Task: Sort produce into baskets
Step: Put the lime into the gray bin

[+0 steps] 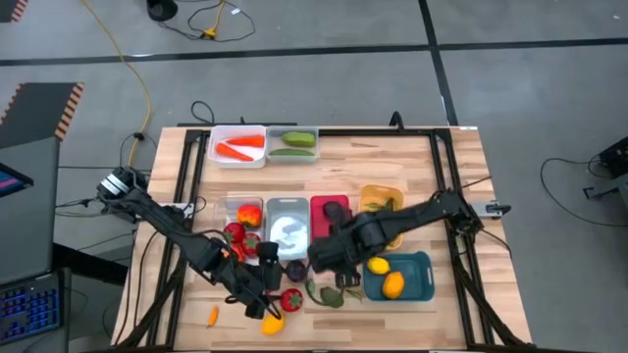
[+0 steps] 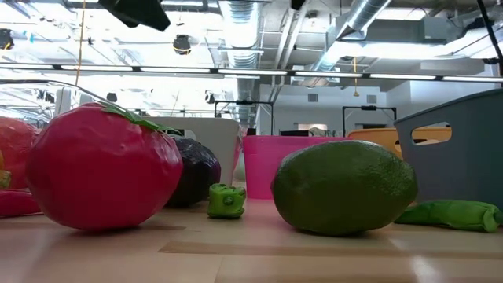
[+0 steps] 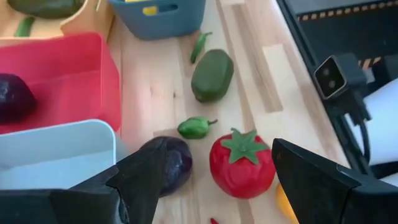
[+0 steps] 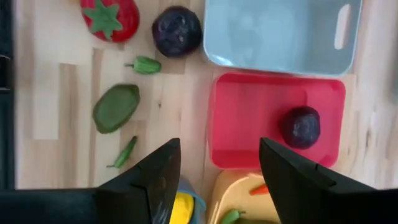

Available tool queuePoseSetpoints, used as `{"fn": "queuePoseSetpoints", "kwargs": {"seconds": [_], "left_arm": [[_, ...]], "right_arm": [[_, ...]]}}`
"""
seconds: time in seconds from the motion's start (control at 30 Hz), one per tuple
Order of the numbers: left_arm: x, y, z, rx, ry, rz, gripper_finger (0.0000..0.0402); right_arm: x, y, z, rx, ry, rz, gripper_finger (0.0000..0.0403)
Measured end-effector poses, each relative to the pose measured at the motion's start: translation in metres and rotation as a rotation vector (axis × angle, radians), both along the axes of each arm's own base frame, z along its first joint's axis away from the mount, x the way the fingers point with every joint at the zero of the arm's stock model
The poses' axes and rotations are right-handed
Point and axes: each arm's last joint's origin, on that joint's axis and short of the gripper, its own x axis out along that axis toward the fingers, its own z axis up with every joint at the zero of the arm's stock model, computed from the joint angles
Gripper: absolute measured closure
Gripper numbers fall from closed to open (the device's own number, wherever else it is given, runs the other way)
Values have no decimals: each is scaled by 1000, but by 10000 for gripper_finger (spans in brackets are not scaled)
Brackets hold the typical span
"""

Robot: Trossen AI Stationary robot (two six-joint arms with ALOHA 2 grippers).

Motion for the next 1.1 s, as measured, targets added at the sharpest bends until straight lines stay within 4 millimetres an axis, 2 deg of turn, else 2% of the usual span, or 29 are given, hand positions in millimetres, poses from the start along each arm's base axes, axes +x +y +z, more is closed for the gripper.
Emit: {"fn": "queuePoseSetpoints", "kwargs": {"seconds": [0.27, 0.57, 0.9, 1.1], "left_arm": [[2, 1, -4, 112, -10, -58, 121], [3, 1, -4, 137, -16, -63, 121], [2, 1, -4, 180, -18, -99, 121], [2, 1, -4, 192, -19, -110, 121]], "right_arm": [[-16, 40, -21, -57, 14, -89, 159], [-21, 67, -54, -13, -8, -230, 159], [-16, 77, -75, 105, -35, -425, 159], [-16, 78, -82, 124, -14, -433, 159]]}}
